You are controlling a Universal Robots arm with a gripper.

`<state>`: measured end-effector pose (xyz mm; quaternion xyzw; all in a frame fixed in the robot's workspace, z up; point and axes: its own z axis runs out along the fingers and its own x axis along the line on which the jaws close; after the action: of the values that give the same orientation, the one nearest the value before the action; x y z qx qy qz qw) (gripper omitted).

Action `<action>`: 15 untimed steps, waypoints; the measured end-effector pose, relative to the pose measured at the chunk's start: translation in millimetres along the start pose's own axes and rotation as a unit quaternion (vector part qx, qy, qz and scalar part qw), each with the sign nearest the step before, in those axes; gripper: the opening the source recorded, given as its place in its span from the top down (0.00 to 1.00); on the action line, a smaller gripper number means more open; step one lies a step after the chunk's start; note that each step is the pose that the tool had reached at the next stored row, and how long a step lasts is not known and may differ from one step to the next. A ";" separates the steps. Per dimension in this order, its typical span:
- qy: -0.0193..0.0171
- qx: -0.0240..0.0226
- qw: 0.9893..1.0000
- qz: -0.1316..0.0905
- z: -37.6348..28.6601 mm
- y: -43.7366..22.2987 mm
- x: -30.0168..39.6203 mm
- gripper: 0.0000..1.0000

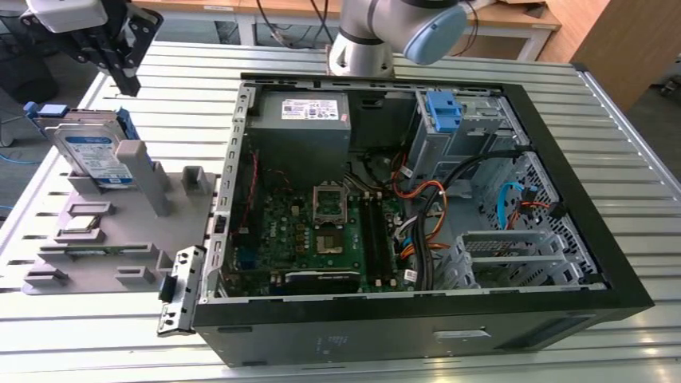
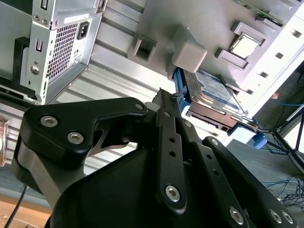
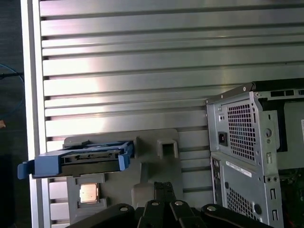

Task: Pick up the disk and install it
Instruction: 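Reach for the disk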

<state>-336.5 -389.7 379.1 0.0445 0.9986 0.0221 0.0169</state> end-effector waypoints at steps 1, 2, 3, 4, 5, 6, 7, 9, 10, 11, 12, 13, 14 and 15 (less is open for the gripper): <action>0.000 0.000 1.000 0.000 0.1 -0.1 1.3 0.89; 0.000 0.000 1.000 0.000 0.2 -0.1 2.7 0.89; 0.000 0.000 1.000 0.000 0.3 -0.2 4.1 0.89; 0.000 0.000 1.000 0.000 0.4 -0.2 5.5 0.89; 0.000 0.000 1.000 0.000 0.5 -0.3 6.9 0.89; 0.000 0.000 1.000 0.000 0.6 -0.4 8.3 0.89; 0.000 0.000 1.000 0.000 0.8 -0.5 9.7 0.89; 0.000 0.000 1.000 0.000 1.2 -0.7 12.7 0.89; 0.000 0.000 1.000 0.000 1.4 -0.8 14.3 0.89; 0.000 0.000 1.000 0.000 1.6 -0.9 16.0 0.89; 0.000 0.000 1.000 0.000 1.8 -1.1 17.8 0.89; 0.000 0.000 1.000 0.000 2.0 -1.2 19.7 0.89; 0.000 0.000 1.000 0.000 2.2 -1.4 21.7 0.89; 0.000 0.000 1.000 0.000 2.5 -1.5 23.8 0.89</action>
<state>-360.2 -389.0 375.9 0.0445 0.9986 0.0221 0.0169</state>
